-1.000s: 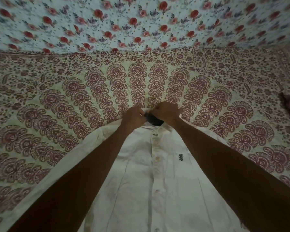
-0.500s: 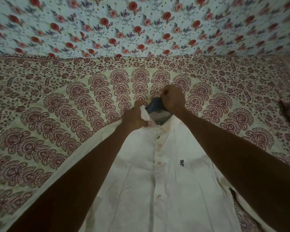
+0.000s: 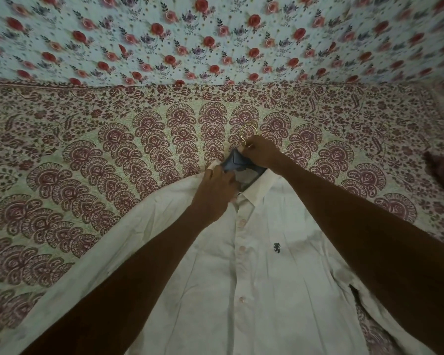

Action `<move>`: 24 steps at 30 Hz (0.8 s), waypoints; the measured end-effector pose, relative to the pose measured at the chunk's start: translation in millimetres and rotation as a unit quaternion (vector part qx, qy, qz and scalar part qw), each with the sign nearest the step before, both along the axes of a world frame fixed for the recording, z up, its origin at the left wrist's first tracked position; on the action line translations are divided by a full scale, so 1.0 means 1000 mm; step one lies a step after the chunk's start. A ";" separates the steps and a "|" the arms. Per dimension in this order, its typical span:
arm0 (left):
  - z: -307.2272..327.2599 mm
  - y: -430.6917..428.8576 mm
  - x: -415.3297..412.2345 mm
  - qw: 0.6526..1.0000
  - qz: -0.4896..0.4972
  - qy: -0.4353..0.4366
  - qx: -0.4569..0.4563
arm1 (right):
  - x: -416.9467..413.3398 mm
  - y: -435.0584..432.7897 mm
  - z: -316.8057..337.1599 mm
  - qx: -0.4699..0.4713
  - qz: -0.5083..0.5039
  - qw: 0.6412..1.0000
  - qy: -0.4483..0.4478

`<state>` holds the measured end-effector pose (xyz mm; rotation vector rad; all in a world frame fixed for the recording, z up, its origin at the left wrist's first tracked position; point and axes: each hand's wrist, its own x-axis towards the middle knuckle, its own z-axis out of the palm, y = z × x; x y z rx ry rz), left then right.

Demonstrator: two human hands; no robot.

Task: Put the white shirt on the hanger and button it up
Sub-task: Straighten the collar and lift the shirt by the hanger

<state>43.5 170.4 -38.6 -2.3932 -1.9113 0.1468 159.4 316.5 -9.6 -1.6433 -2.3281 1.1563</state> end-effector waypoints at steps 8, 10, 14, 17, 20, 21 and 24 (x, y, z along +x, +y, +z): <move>0.018 0.029 -0.012 0.991 -0.004 -0.111 -0.080 | 0.010 0.000 -0.009 0.014 -0.011 0.997 0.075; 0.019 0.034 -0.019 0.988 -0.007 -0.132 -0.075 | 0.009 0.001 -0.012 0.032 -0.016 0.997 0.074; 0.018 0.033 -0.023 0.986 -0.091 -0.133 -0.047 | 0.011 0.000 -0.015 0.056 -0.008 0.995 0.077; 0.020 0.034 -0.022 0.964 -0.063 -0.247 -0.075 | 0.012 -0.001 -0.014 0.053 -0.002 0.995 0.084; 0.033 0.036 -0.009 0.954 0.009 -0.247 -0.168 | 0.012 0.000 -0.015 0.060 -0.002 0.995 0.076; 0.037 0.035 -0.002 0.949 0.028 -0.241 -0.199 | 0.012 0.000 -0.015 0.064 -0.007 0.995 0.074; 0.035 0.035 0.011 0.948 0.034 -0.261 -0.181 | 0.012 -0.001 -0.012 0.063 -0.011 0.995 0.071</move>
